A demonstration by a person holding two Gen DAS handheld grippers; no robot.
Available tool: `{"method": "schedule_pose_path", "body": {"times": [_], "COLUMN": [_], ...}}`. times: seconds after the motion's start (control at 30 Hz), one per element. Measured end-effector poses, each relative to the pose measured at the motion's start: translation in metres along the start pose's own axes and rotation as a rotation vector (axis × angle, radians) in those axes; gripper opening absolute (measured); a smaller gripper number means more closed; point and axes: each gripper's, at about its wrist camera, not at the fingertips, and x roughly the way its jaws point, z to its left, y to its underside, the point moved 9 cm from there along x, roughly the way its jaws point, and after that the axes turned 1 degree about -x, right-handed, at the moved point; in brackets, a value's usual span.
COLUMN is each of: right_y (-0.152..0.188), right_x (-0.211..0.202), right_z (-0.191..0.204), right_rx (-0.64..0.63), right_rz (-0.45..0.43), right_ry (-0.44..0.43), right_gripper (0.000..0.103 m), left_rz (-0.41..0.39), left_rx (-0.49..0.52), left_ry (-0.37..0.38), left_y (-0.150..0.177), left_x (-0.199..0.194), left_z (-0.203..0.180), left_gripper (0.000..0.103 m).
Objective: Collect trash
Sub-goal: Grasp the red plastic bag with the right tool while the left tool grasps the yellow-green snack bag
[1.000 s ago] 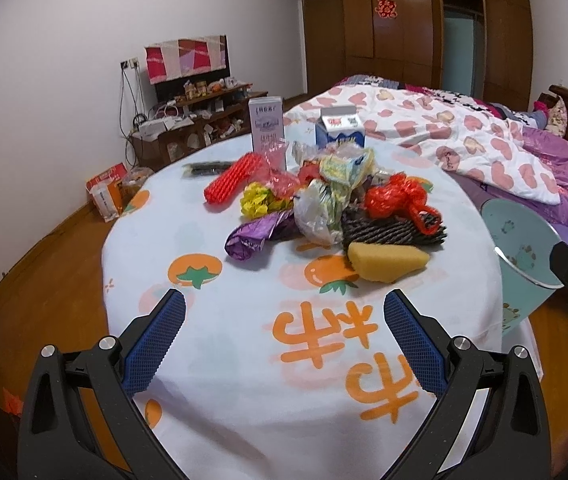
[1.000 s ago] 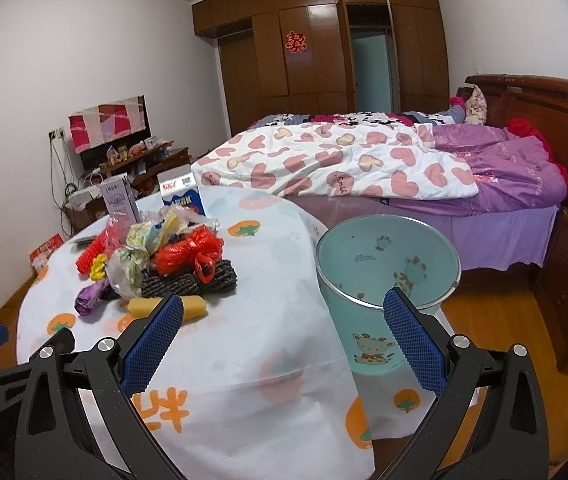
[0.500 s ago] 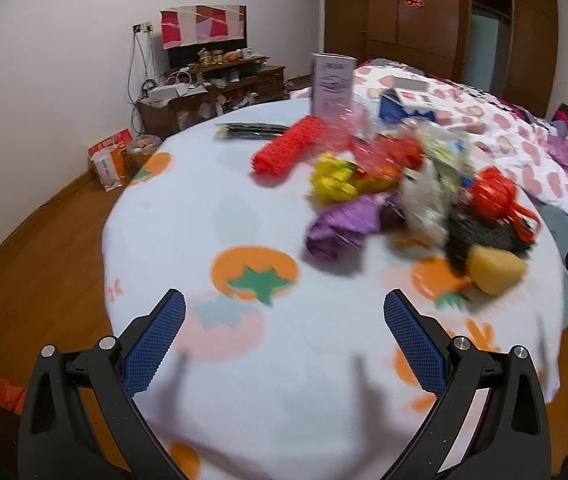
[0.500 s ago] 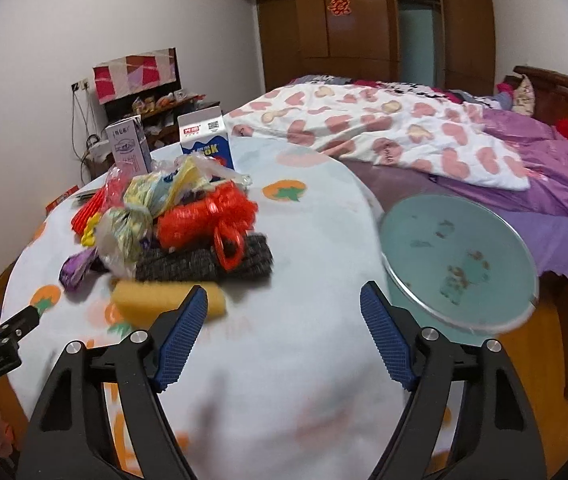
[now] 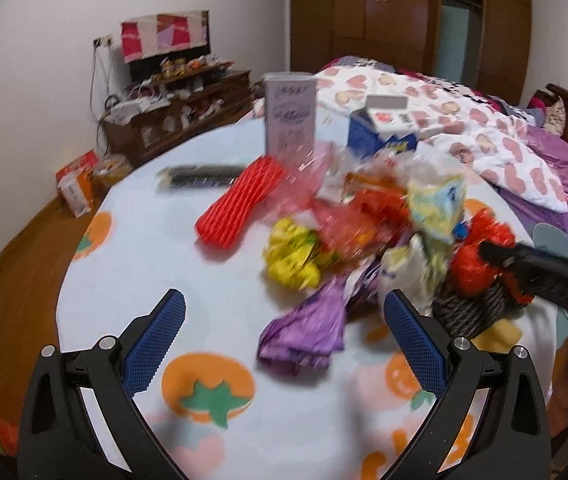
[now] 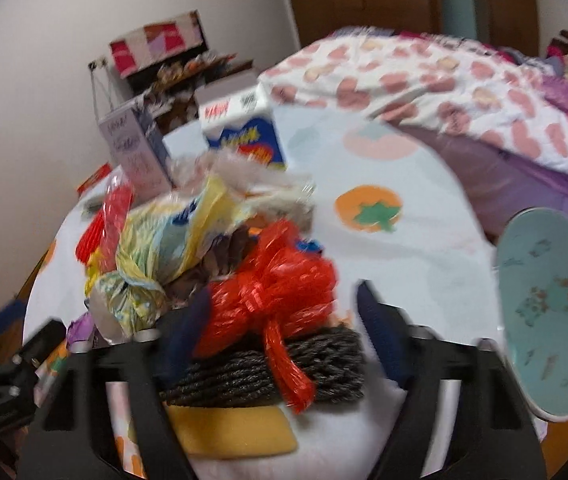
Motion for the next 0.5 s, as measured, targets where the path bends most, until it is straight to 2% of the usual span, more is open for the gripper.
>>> {"method": "schedule_pose_path", "body": {"times": [0.07, 0.17, 0.33, 0.43, 0.5], "right_y": [0.002, -0.001, -0.017, -0.024, -0.022], "right_x": [0.003, -0.004, -0.041, -0.063, -0.071], "right_z": [0.001, 0.004, 0.000, -0.014, -0.027], "right_rx": [0.014, -0.004, 0.011, 0.017, 0.030], "right_rz": [0.007, -0.020, -0.129, -0.201, -0.219], "right_ry": [-0.039, -0.060, -0.080, -0.030, 0.004], "right_gripper": [0.032, 0.021, 0.019, 0.019, 0.020], "left_rz": [-0.013, -0.015, -0.023, -0.012, 0.013], "left_rx": [0.011, 0.024, 0.062, 0.081, 0.100], "left_ry": [0.018, 0.046, 0.096, 0.104, 0.098], "left_y": [-0.005, -0.012, -0.027, -0.034, -0.032], "left_x": [-0.002, 0.000, 0.003, 0.015, 0.027], "left_z": [-0.007, -0.019, -0.054, -0.076, -0.088], "left_gripper": [0.097, 0.097, 0.095, 0.088, 0.081]}}
